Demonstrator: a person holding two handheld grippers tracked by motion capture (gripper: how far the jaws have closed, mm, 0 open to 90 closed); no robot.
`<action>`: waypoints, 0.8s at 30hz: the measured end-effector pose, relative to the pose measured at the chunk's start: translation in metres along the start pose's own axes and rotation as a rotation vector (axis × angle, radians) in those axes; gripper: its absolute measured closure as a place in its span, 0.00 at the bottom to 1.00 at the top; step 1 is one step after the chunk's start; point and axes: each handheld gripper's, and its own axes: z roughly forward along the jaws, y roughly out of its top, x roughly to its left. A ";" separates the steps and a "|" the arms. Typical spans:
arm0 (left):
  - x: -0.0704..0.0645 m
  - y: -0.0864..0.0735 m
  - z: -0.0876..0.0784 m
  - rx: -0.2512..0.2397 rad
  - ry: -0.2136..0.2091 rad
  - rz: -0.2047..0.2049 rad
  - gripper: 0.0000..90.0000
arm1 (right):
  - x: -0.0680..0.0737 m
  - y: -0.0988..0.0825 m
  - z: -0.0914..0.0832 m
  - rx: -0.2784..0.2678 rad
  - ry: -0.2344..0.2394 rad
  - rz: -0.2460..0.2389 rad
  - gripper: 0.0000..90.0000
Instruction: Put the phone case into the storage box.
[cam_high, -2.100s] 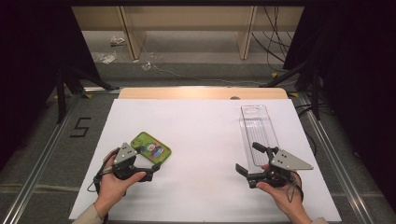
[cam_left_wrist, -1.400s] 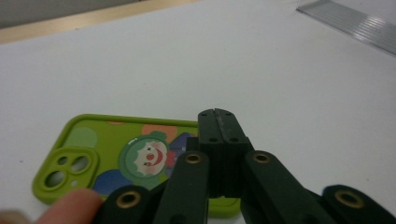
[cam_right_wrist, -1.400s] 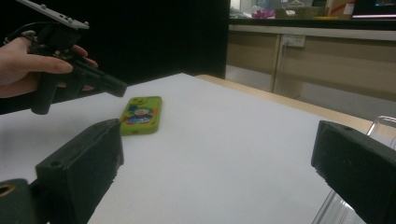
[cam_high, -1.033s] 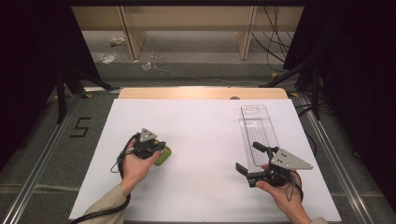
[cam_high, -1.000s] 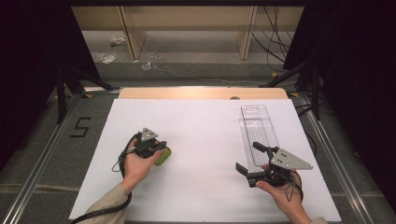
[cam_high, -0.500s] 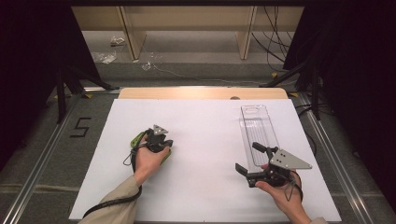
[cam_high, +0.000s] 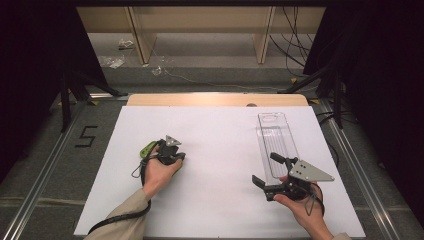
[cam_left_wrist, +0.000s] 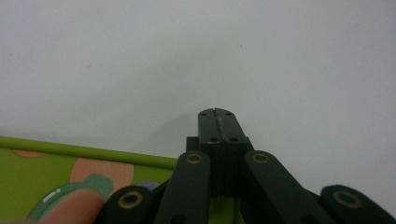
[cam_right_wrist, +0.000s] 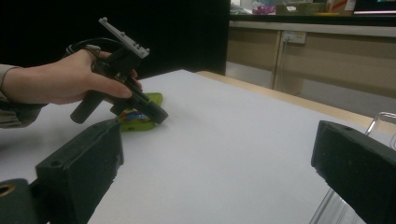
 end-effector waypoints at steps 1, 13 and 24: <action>0.000 -0.001 -0.001 0.006 -0.003 0.007 1.00 | 0.000 0.000 0.000 0.001 0.000 0.001 0.04; -0.003 -0.016 -0.021 0.060 -0.041 0.044 1.00 | 0.000 0.000 0.000 0.006 0.001 0.000 0.04; 0.004 -0.037 -0.045 0.100 -0.044 0.049 1.00 | 0.000 0.000 0.000 0.009 0.003 -0.002 0.04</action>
